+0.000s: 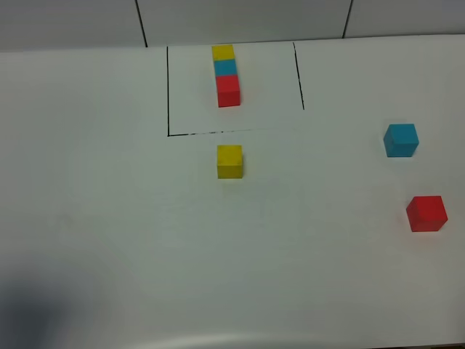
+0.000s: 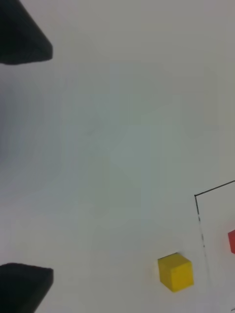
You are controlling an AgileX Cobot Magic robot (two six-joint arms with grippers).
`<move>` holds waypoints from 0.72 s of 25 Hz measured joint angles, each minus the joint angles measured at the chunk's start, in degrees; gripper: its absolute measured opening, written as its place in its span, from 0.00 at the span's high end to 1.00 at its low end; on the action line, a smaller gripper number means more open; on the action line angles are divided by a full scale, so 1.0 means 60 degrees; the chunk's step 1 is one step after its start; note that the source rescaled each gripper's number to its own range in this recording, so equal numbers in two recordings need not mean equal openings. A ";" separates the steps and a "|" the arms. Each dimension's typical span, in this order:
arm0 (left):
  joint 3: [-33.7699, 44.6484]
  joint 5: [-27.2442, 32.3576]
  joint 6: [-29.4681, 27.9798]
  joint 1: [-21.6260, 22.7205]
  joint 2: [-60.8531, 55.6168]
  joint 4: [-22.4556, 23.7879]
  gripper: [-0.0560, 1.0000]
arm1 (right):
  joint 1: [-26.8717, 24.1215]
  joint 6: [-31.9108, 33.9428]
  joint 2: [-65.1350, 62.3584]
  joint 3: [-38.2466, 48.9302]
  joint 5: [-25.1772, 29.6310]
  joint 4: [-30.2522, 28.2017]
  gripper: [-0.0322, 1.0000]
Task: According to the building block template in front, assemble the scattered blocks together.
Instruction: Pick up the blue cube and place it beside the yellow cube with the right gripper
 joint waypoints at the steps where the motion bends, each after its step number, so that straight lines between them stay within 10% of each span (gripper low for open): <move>1: 0.0068 0.0050 0.0000 0.0000 -0.0170 -0.0040 0.12 | 0.0000 0.0000 0.0000 0.0000 0.0000 0.0000 0.25; 18: 0.2257 0.0362 0.0030 0.0000 -0.3283 -0.0271 0.16 | 0.0000 0.0000 0.0000 0.0000 0.0000 0.0000 0.25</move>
